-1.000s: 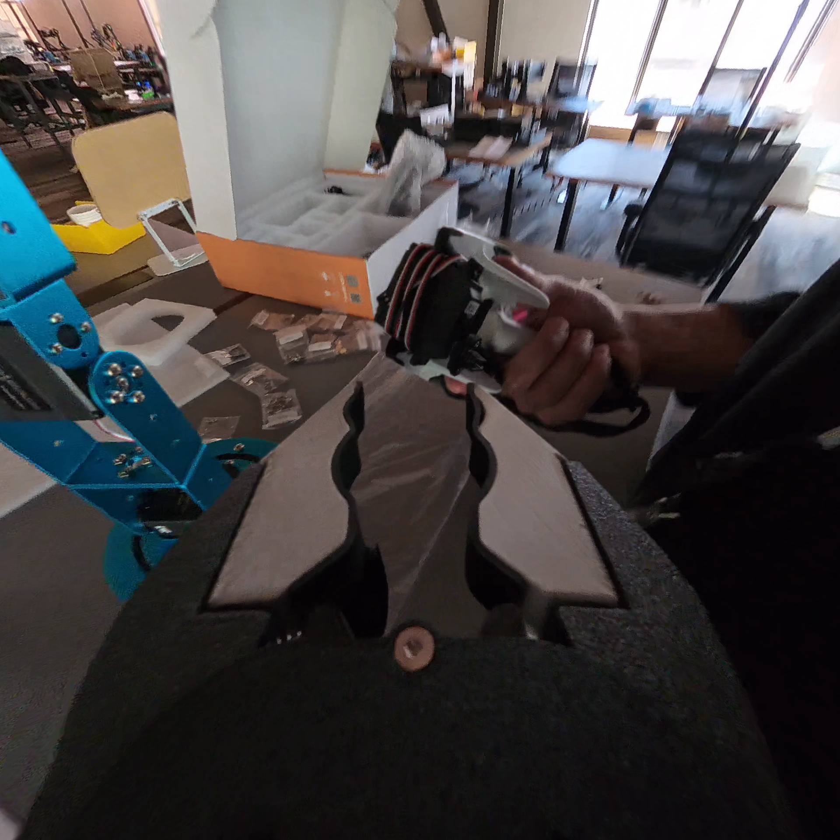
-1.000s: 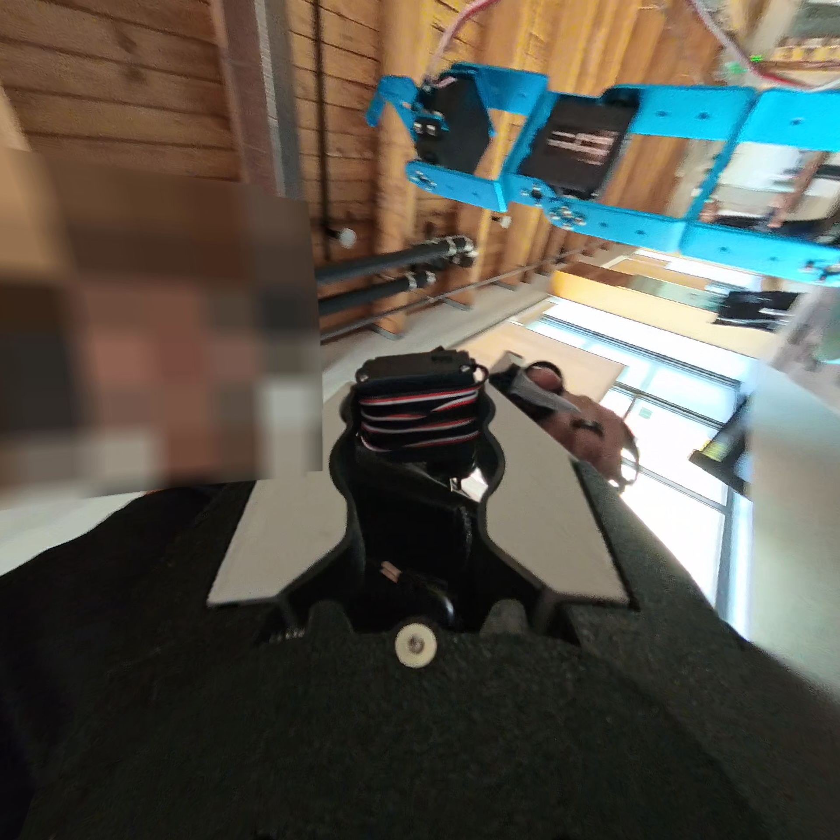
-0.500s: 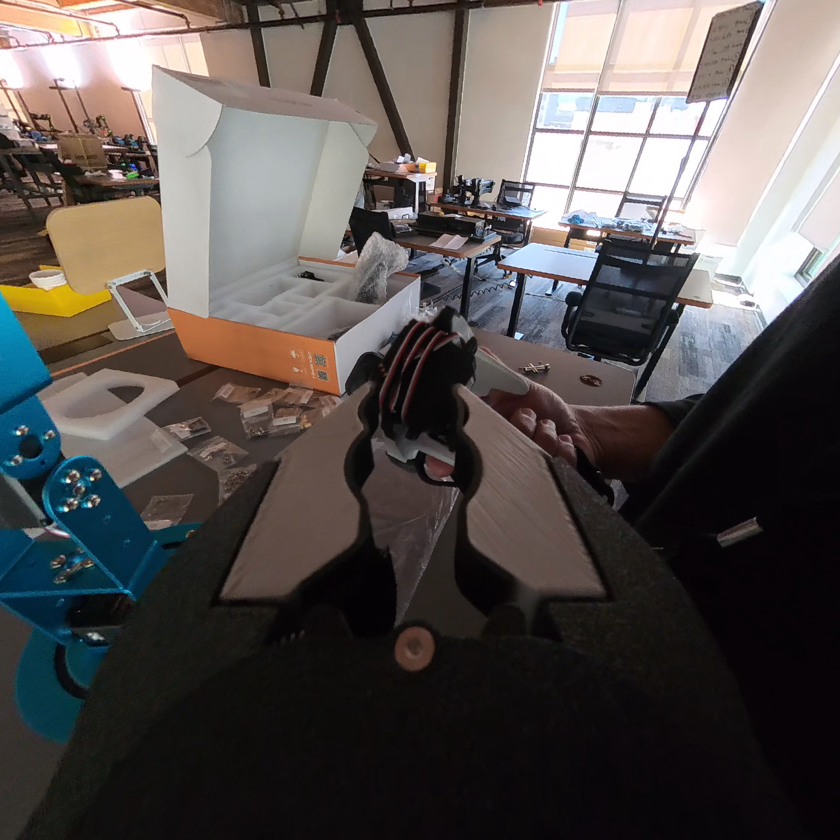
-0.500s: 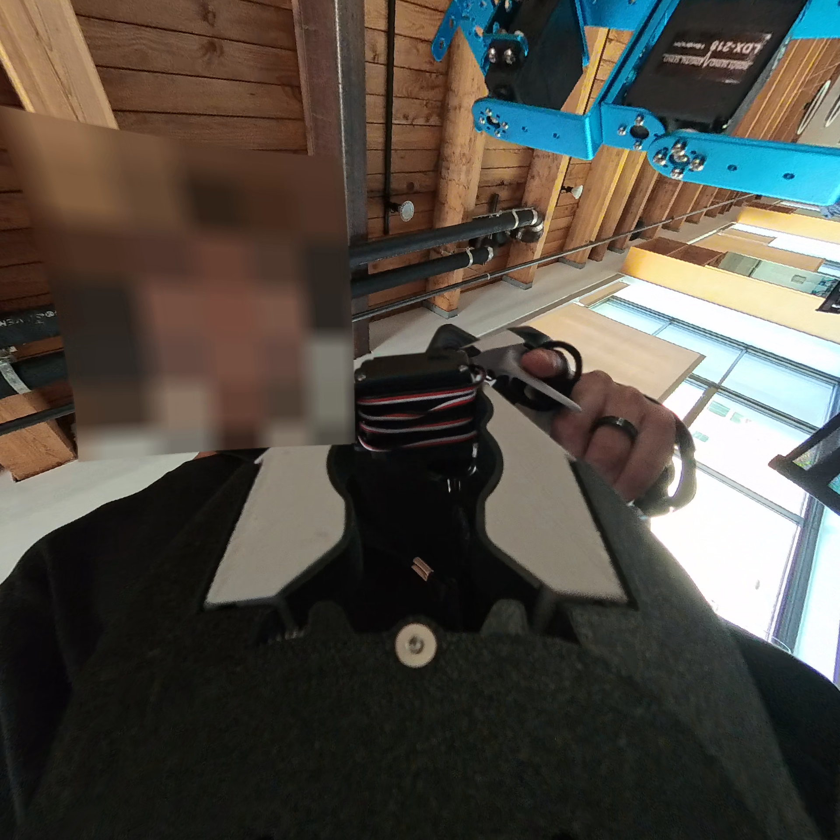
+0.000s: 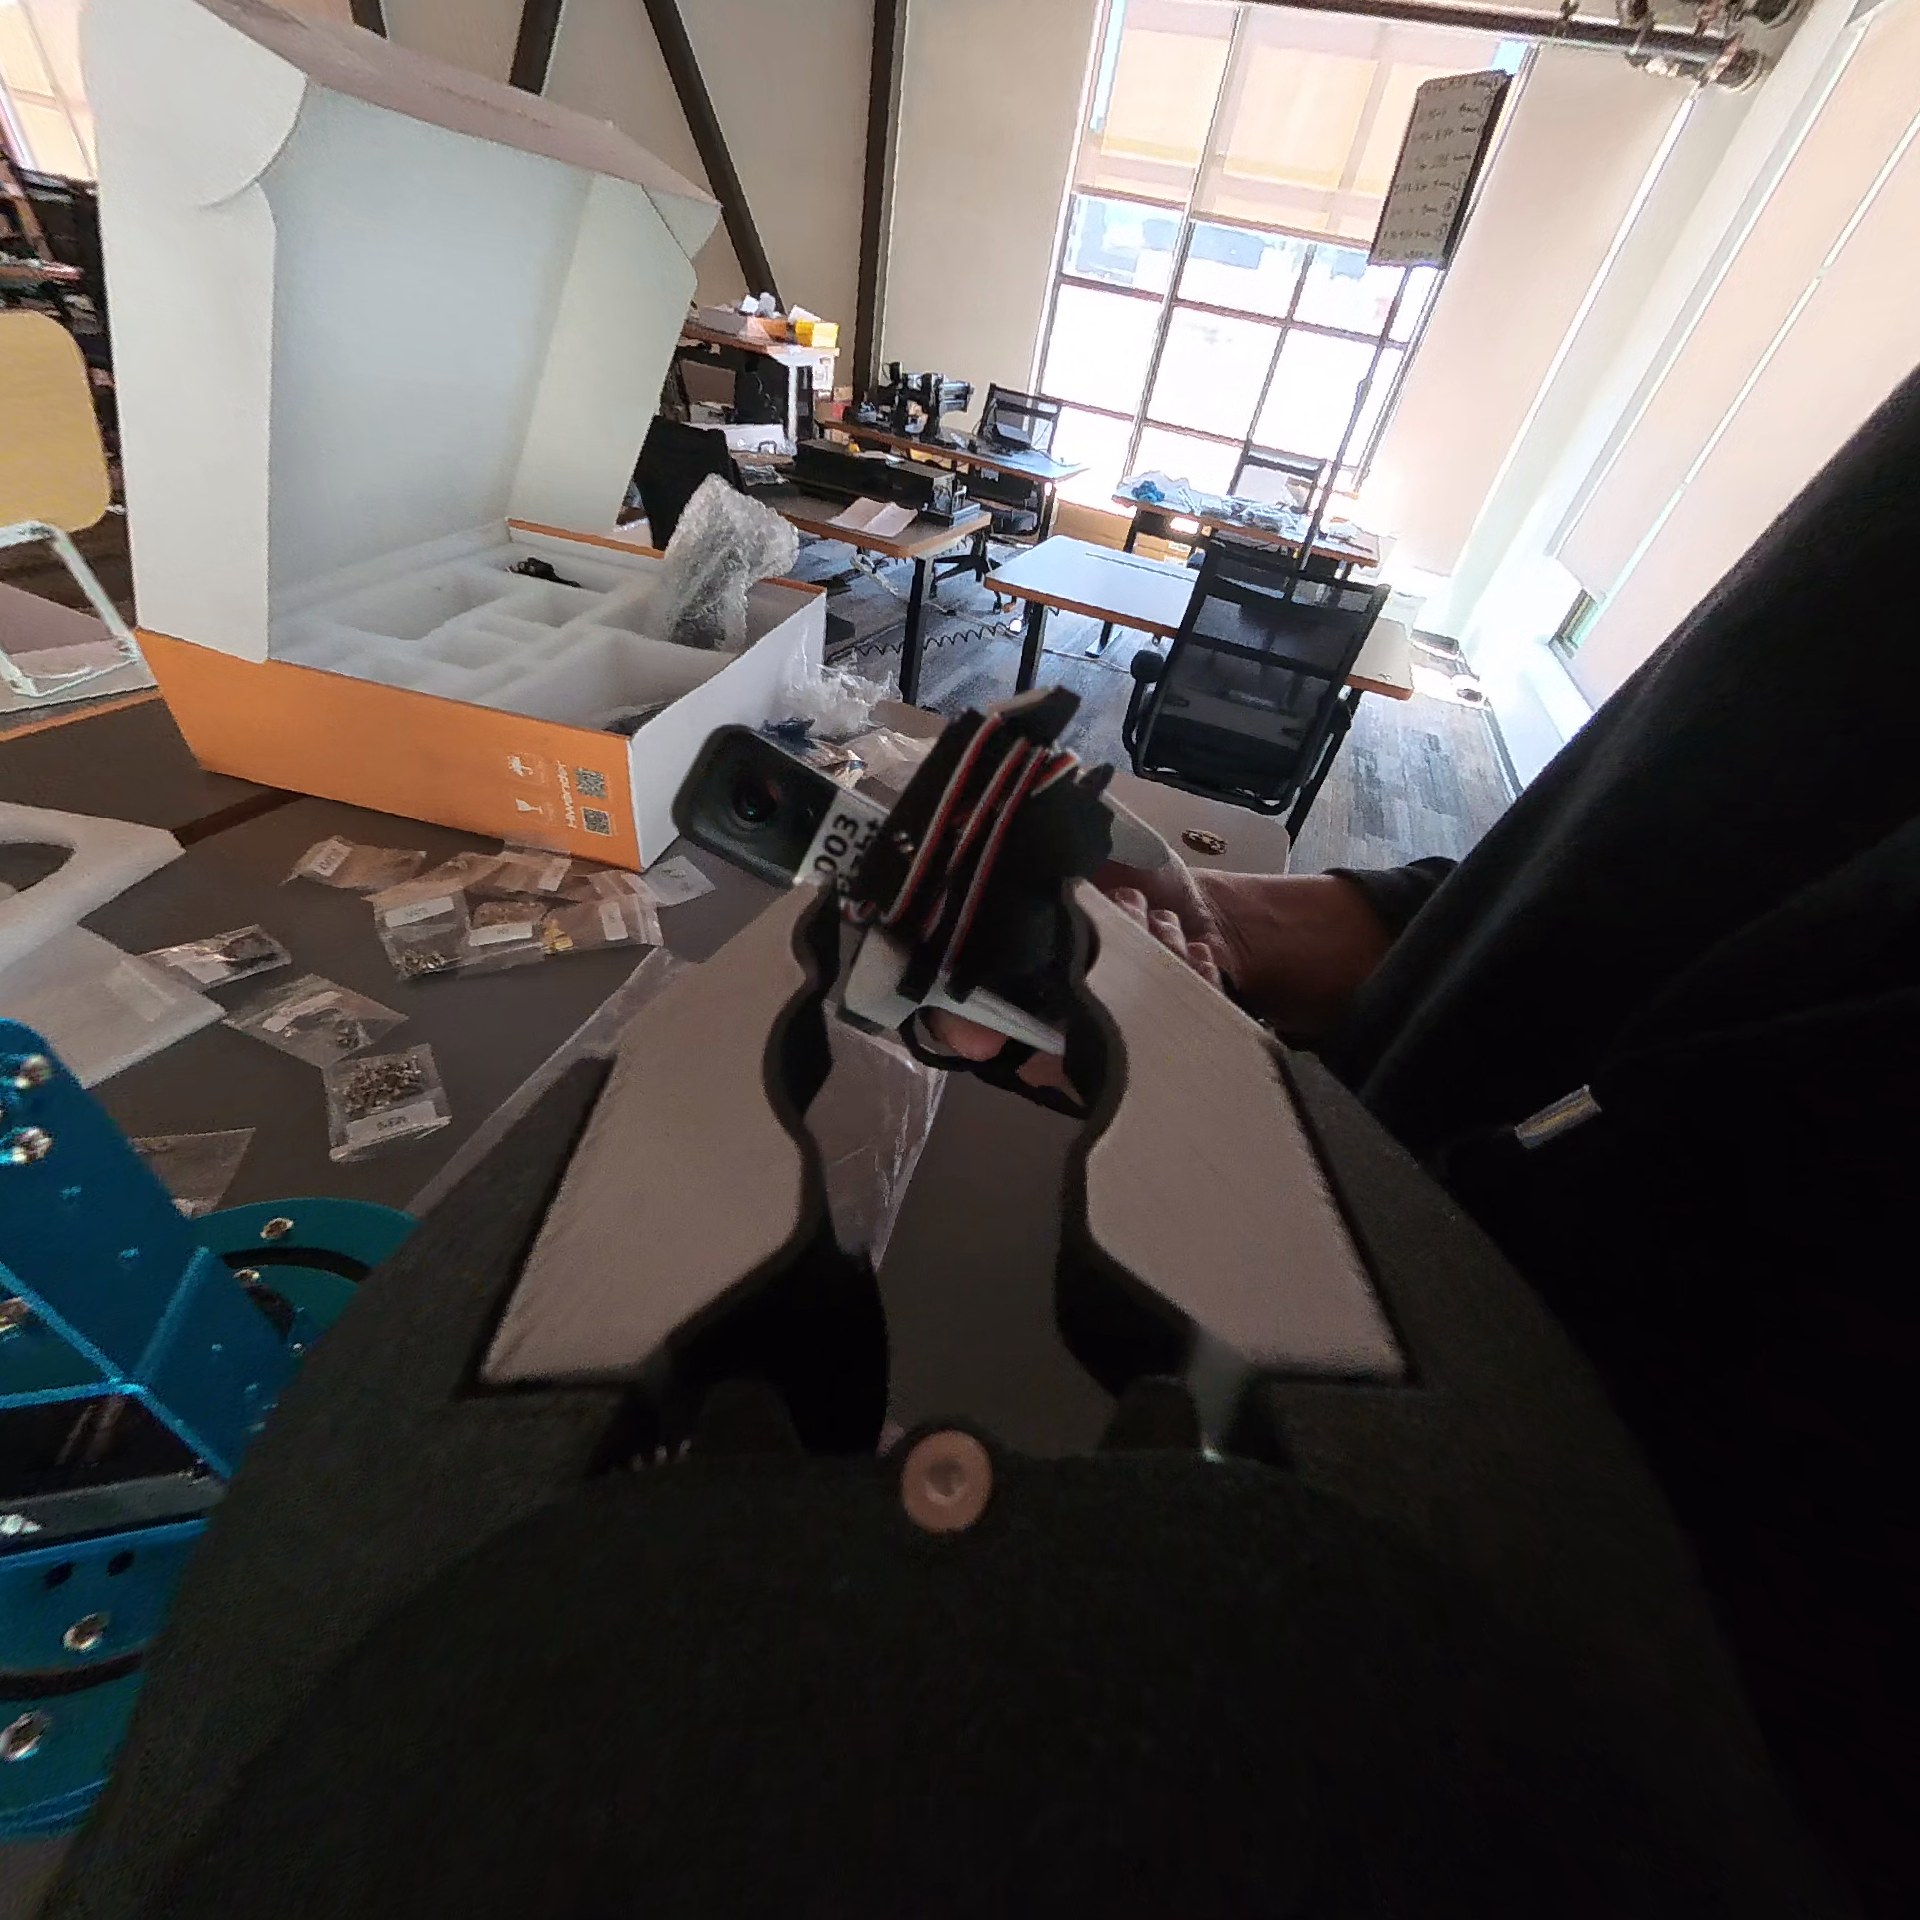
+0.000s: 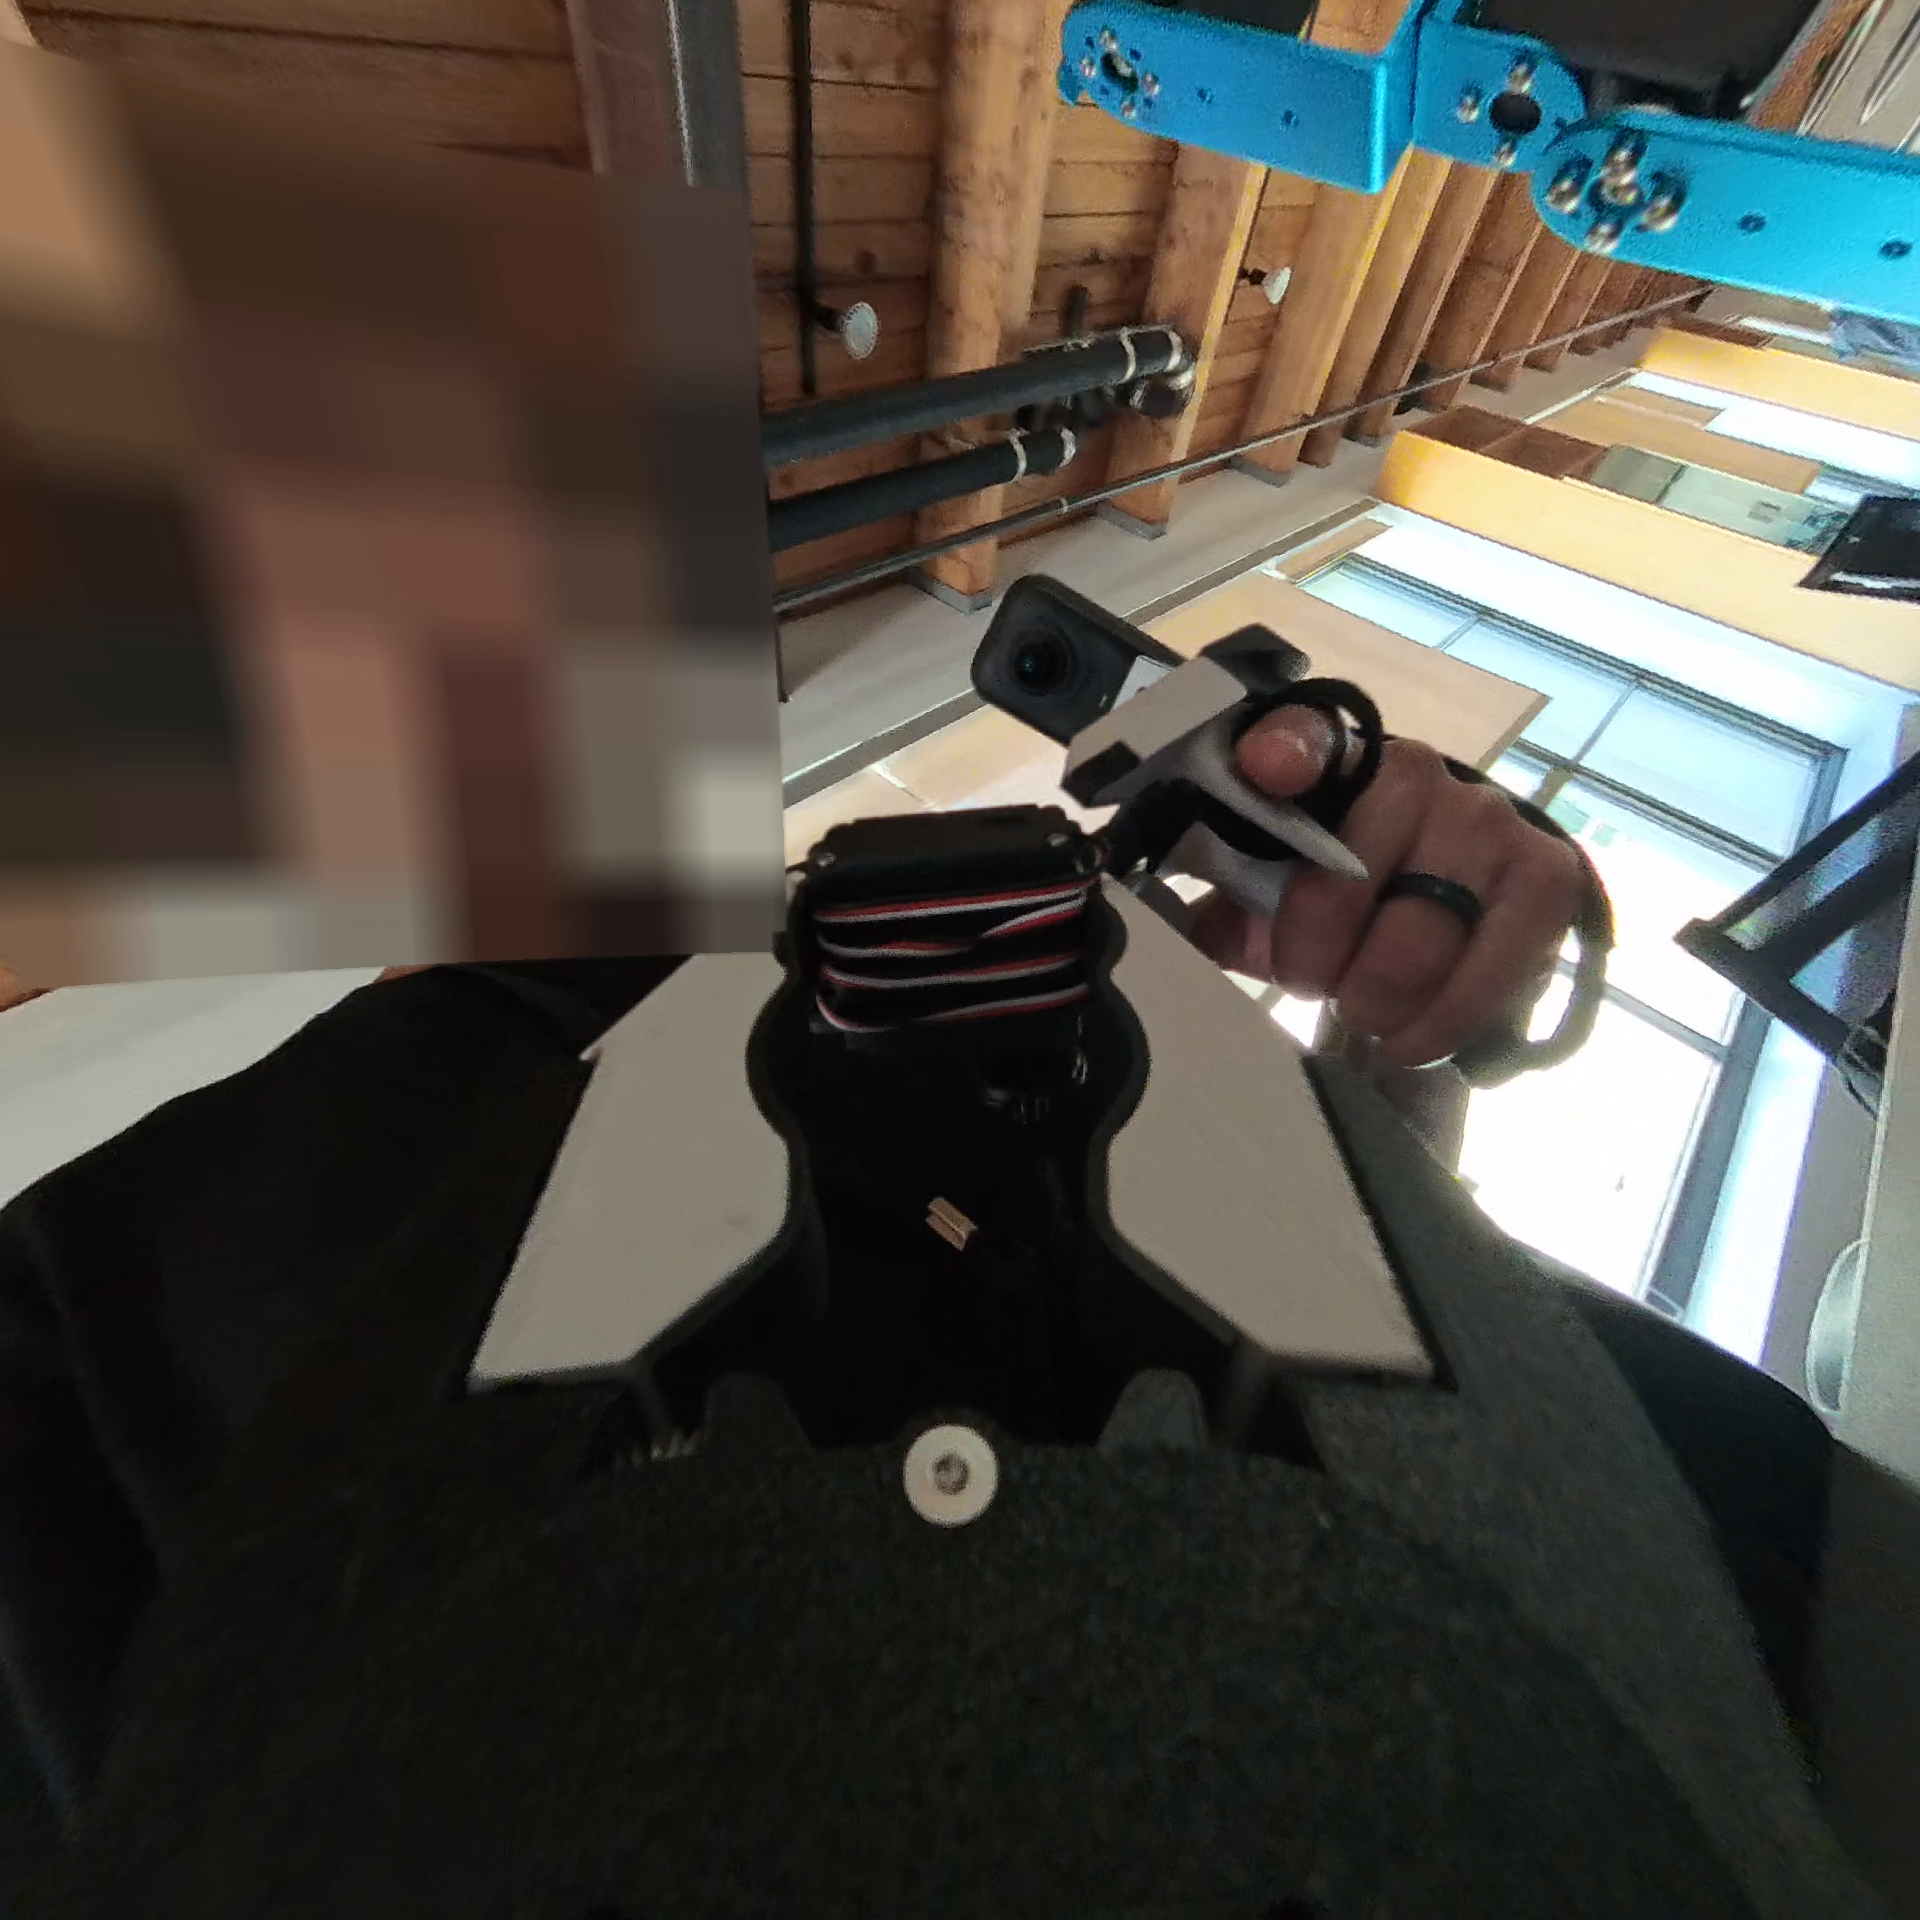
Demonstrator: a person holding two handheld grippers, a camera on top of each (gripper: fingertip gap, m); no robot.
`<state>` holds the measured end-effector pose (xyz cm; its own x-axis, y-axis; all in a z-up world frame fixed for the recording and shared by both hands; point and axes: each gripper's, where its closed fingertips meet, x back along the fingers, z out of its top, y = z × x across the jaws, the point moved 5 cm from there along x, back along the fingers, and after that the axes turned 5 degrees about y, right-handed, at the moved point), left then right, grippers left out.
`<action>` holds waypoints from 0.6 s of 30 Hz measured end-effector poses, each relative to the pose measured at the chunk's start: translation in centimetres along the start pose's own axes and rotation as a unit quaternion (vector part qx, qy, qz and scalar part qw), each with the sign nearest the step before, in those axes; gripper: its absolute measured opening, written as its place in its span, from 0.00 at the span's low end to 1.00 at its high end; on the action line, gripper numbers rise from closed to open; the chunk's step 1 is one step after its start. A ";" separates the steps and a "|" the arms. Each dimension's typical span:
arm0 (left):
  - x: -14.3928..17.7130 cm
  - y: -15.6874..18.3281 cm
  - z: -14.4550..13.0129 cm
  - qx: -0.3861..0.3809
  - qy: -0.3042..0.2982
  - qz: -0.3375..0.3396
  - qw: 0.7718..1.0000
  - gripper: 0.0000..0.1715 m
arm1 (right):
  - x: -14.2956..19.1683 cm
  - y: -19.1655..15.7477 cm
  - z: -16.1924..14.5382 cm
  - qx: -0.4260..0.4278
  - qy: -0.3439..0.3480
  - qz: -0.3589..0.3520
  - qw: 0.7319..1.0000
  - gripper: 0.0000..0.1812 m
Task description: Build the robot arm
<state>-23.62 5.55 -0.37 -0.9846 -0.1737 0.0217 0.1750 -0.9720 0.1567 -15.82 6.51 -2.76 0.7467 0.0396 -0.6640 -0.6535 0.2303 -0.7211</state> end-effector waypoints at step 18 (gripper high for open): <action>0.2 -0.2 0.1 -0.039 -0.005 0.032 0.999 0.16 | 0.0 0.8 0.2 -0.010 -0.004 -0.017 1.000 0.27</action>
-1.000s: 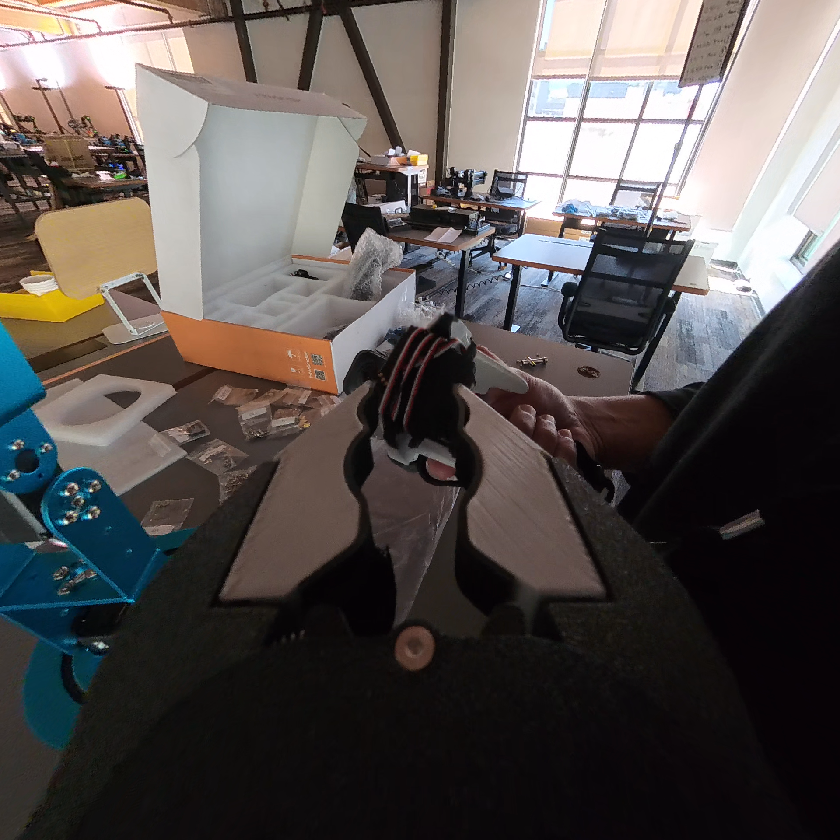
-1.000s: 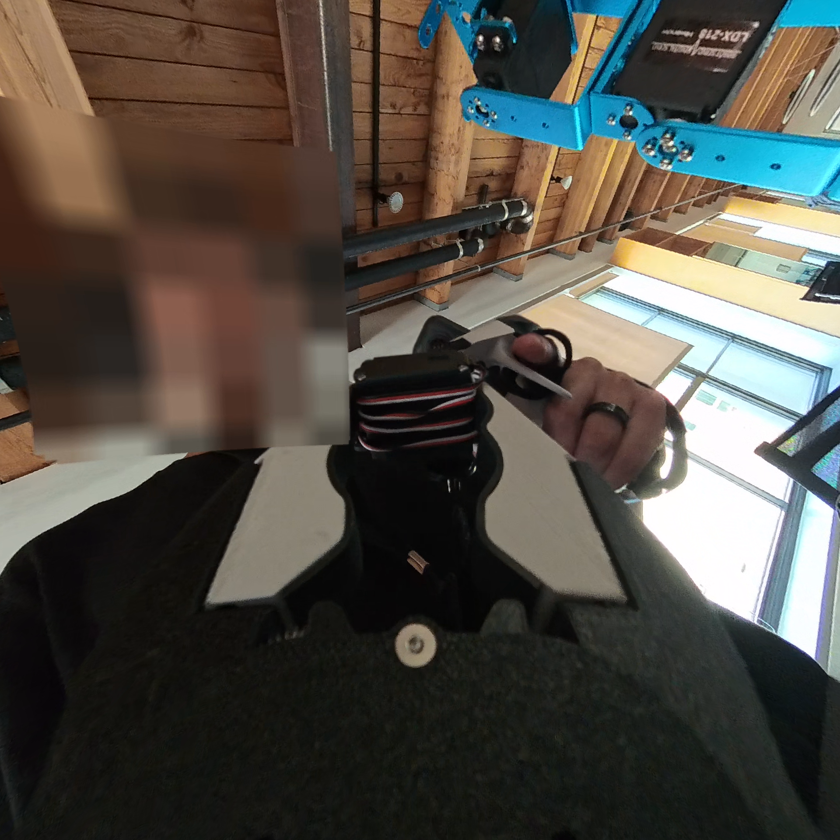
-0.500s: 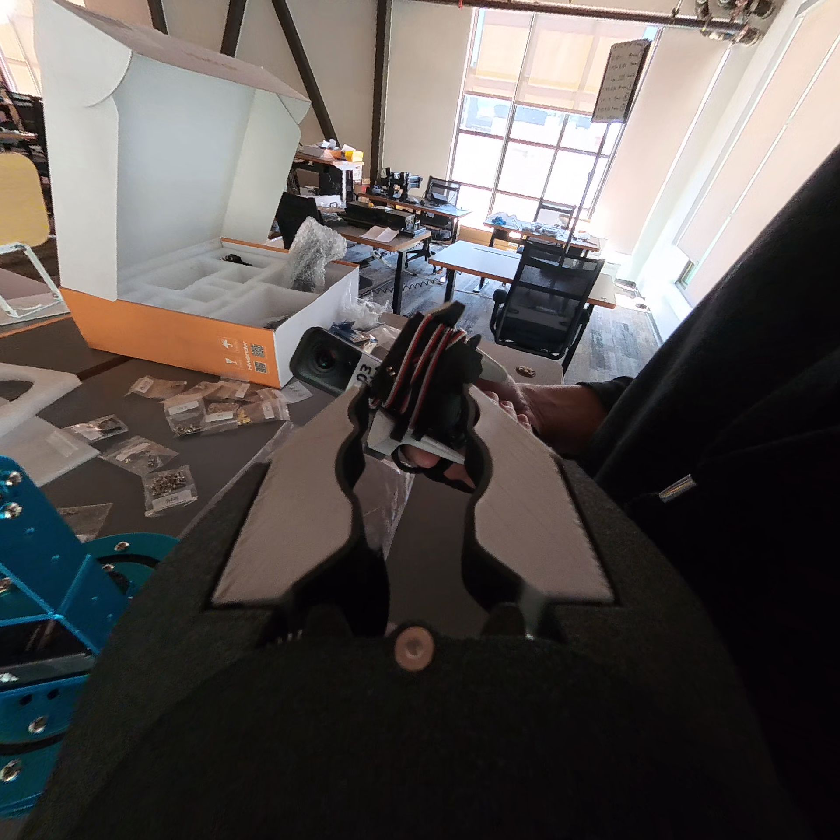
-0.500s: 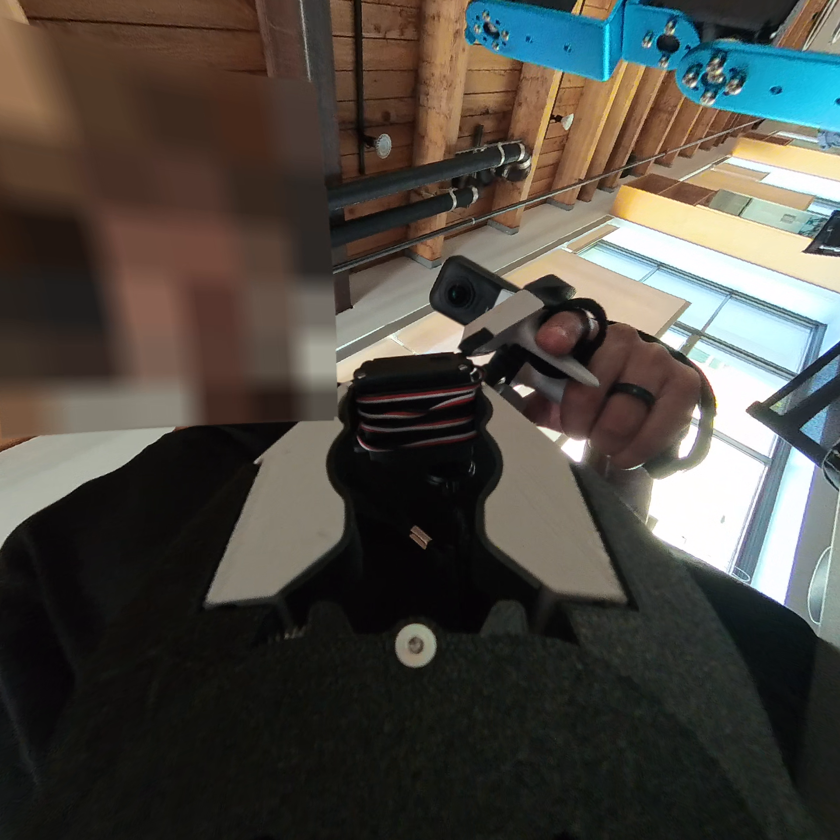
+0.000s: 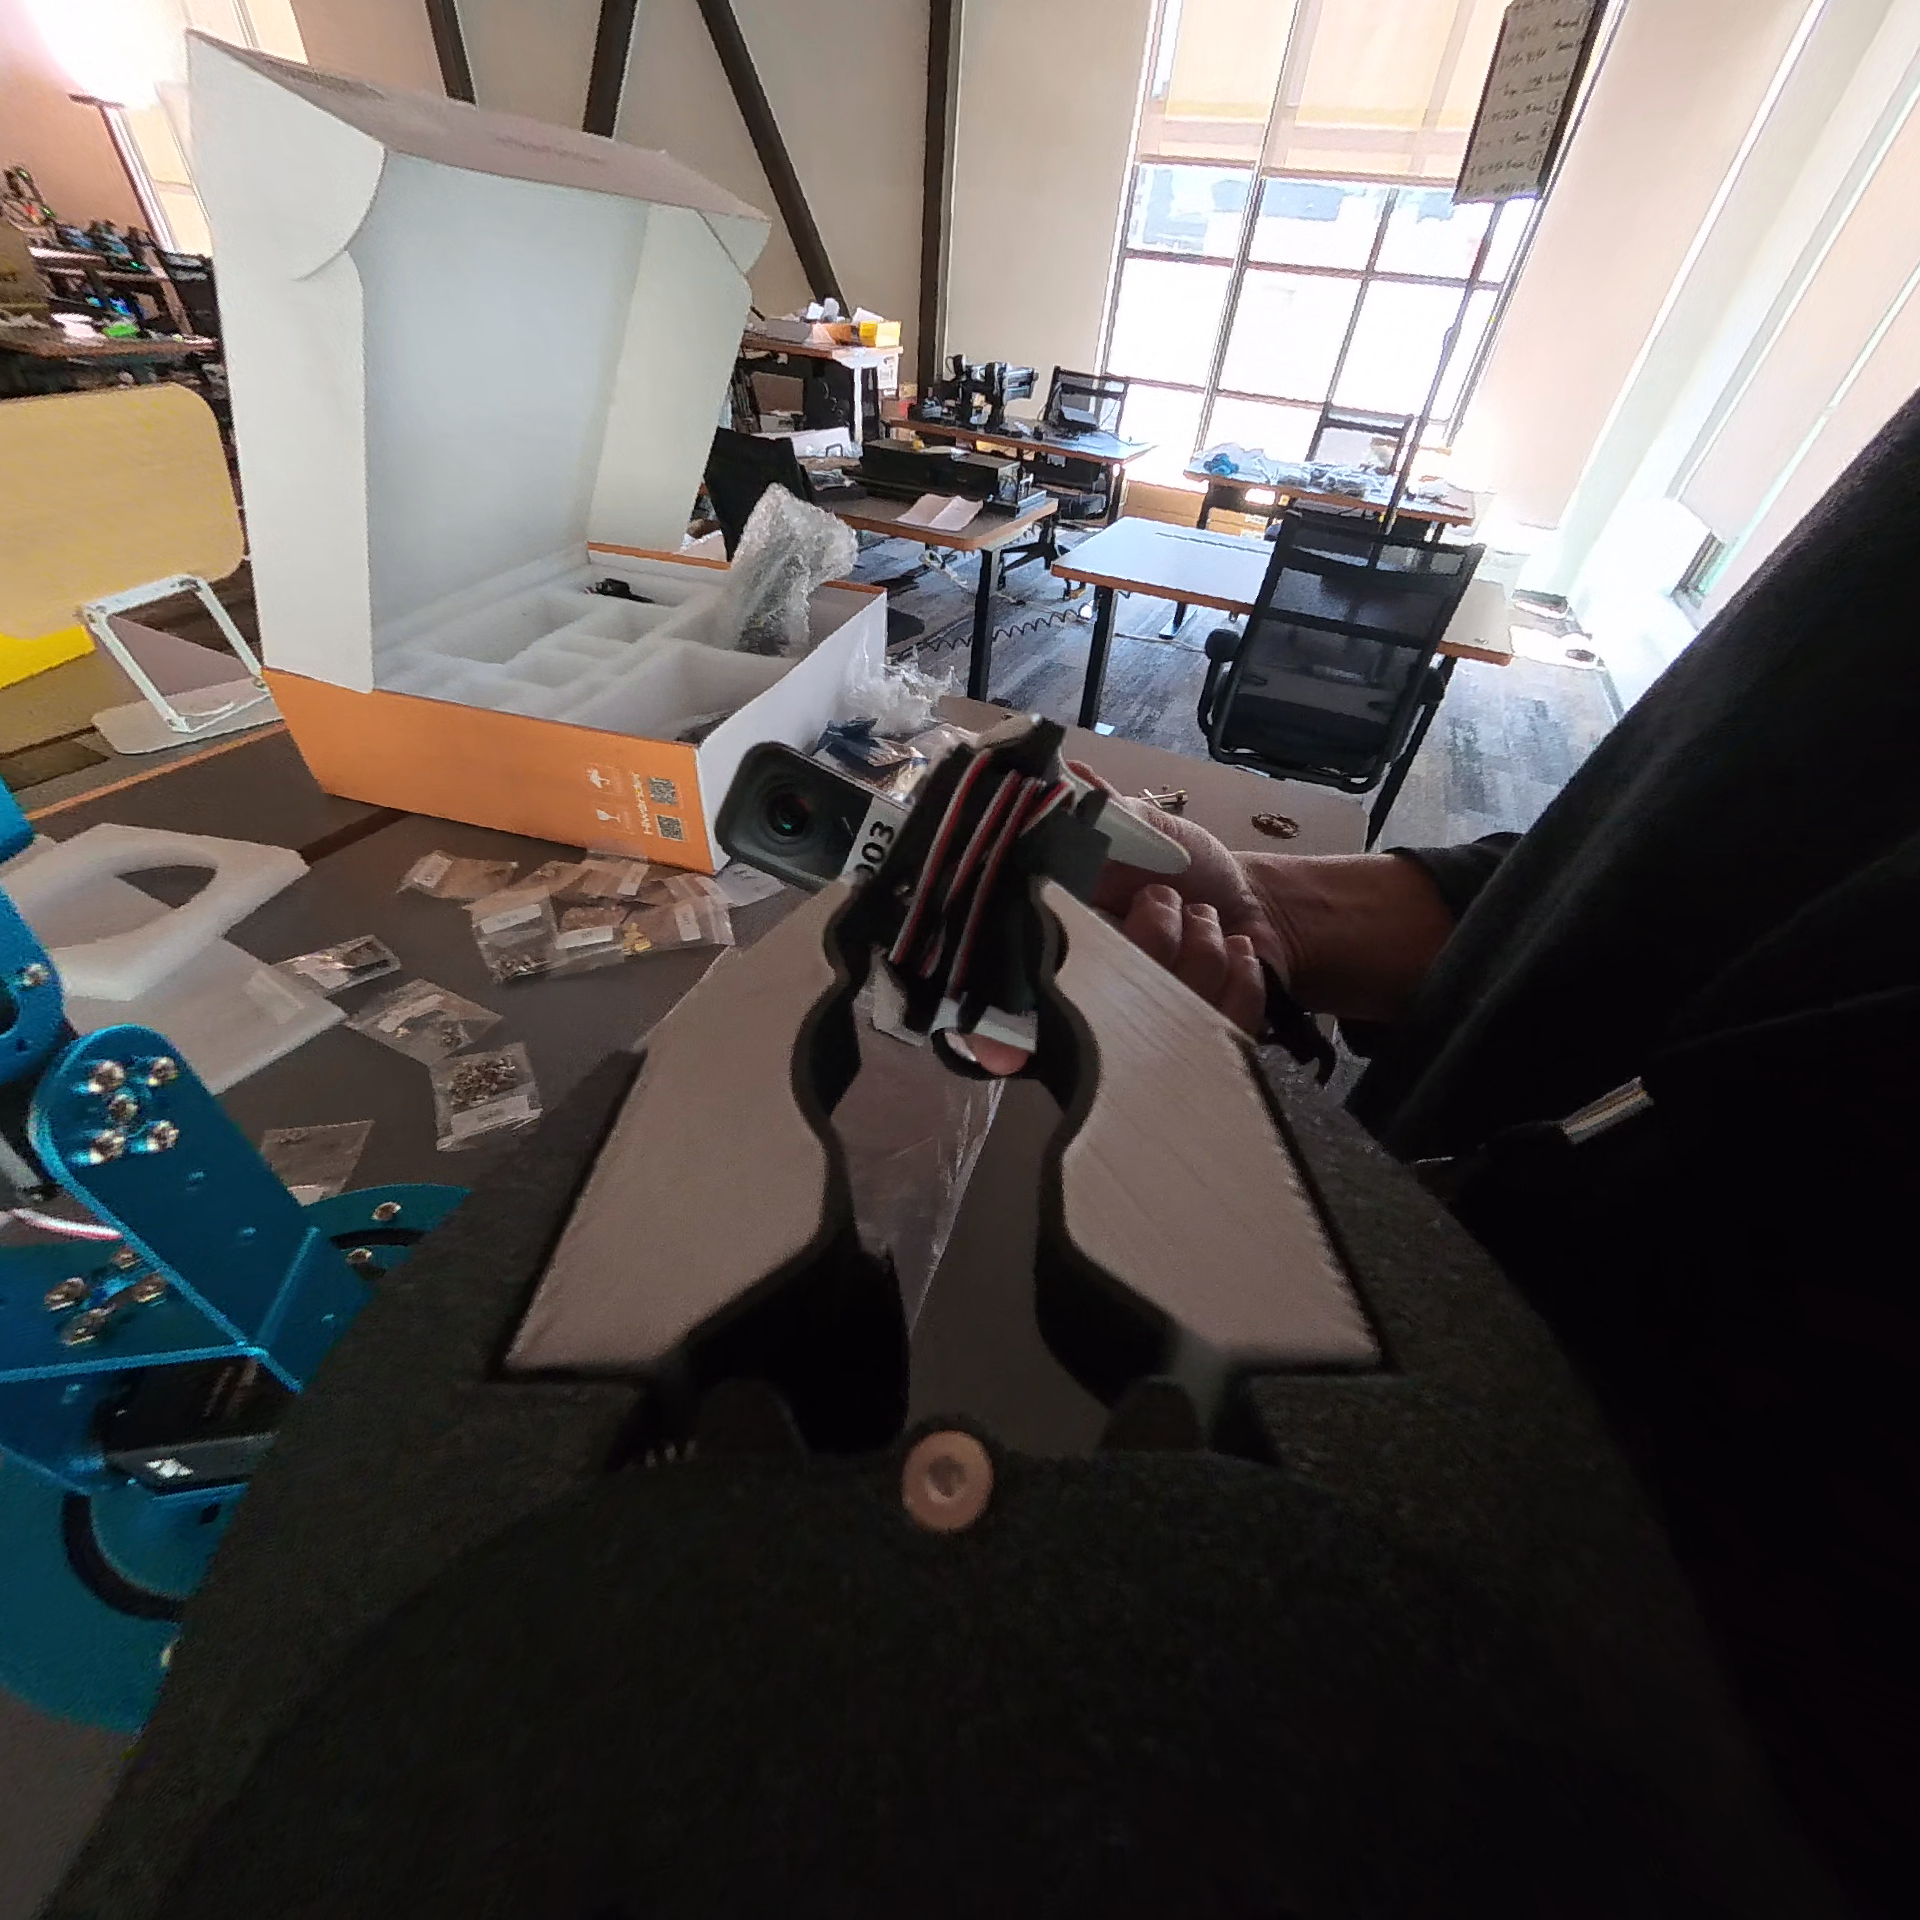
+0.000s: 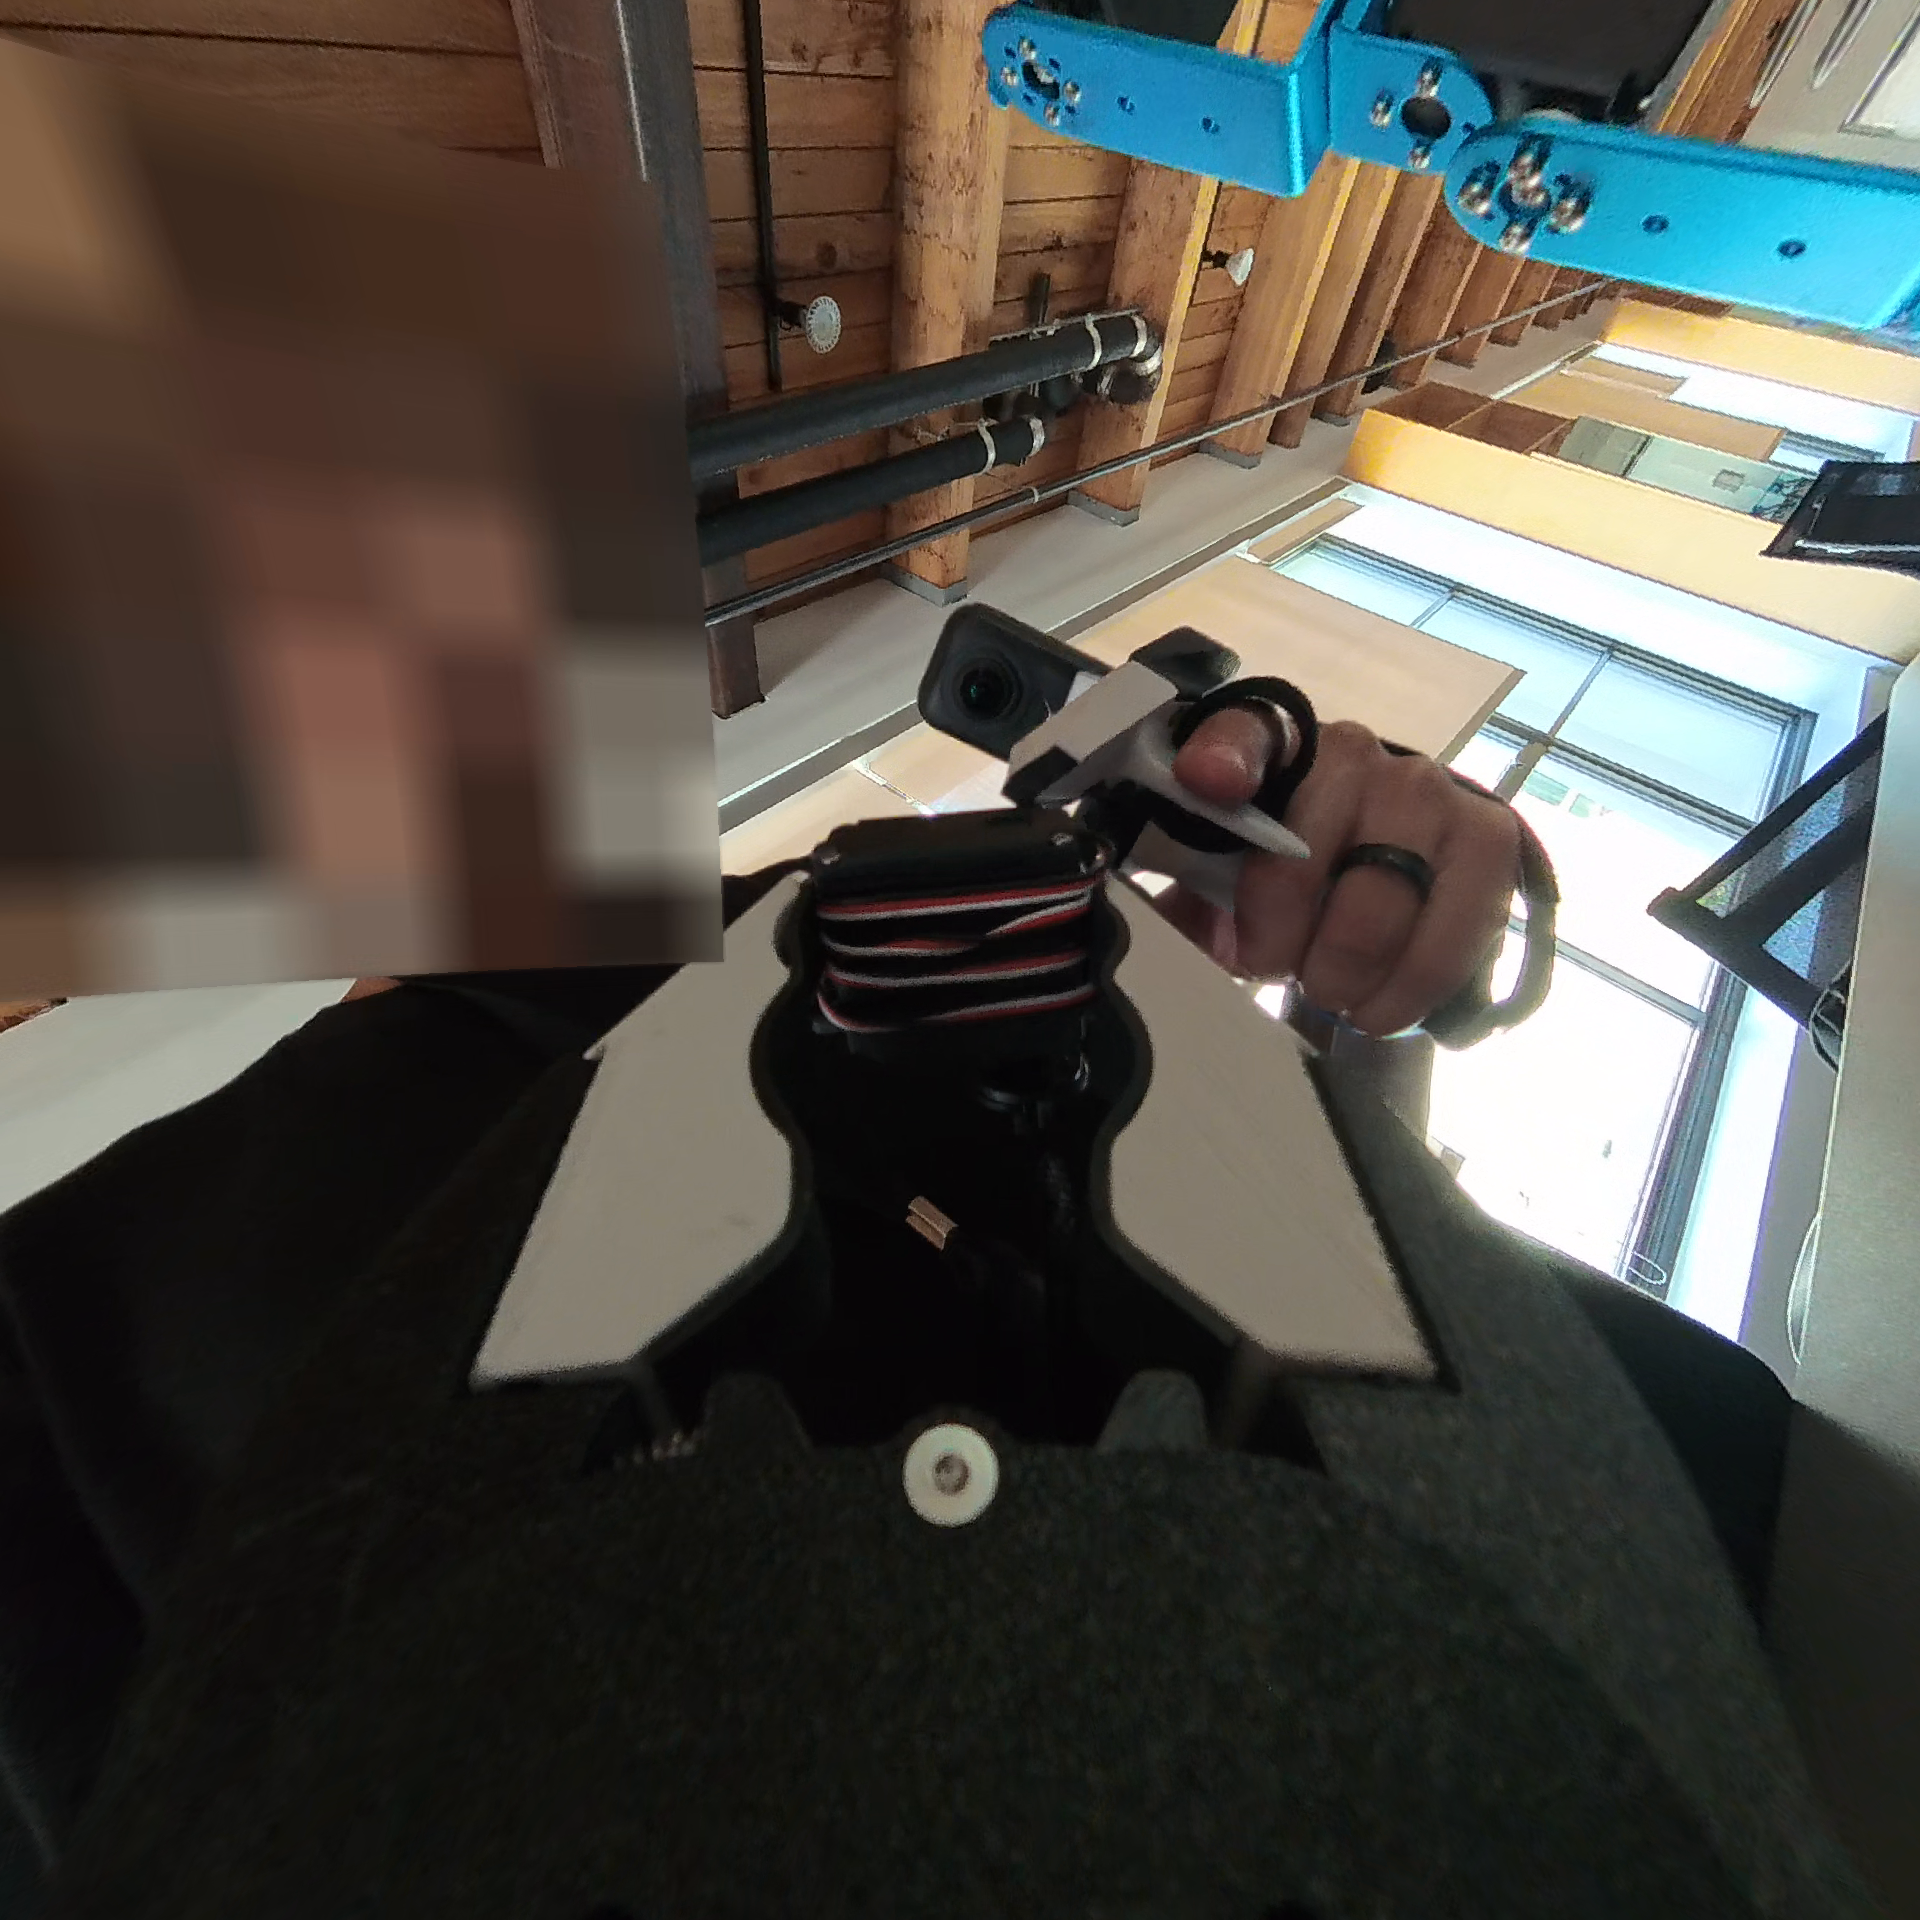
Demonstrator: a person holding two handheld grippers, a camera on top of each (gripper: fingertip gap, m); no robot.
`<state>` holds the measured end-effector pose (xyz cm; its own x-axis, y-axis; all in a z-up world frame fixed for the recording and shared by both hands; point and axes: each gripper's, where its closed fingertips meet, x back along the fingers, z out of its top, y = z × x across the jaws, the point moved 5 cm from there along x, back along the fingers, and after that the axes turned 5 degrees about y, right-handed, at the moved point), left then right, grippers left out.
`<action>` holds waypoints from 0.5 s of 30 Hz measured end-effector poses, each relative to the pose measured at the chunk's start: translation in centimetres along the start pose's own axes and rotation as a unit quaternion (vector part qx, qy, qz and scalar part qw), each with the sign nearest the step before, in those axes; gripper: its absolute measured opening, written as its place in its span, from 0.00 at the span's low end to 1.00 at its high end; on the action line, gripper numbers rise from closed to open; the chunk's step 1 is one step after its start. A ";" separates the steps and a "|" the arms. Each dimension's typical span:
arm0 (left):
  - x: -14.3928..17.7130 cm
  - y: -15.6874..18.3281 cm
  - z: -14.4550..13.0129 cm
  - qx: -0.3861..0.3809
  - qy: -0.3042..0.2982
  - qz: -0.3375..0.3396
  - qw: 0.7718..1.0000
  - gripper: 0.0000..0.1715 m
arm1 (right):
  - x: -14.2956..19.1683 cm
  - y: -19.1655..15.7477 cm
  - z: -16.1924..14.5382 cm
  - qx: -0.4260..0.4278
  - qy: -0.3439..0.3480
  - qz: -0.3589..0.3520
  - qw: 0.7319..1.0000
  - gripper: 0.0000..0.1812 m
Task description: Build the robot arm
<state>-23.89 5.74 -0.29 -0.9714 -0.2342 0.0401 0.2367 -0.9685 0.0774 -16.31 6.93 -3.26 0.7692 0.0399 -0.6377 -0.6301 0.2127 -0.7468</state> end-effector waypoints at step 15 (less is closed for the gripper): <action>0.0 0.6 -0.2 0.078 0.019 -0.086 0.993 0.00 | -0.1 -0.2 0.1 0.008 0.009 0.014 1.000 0.27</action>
<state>-23.73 5.19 -0.43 -0.9970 -0.0734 -0.0252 0.0655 -0.9702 0.2332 -16.24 6.95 -3.03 0.7487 0.0287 -0.6622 -0.6500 0.2275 -0.7251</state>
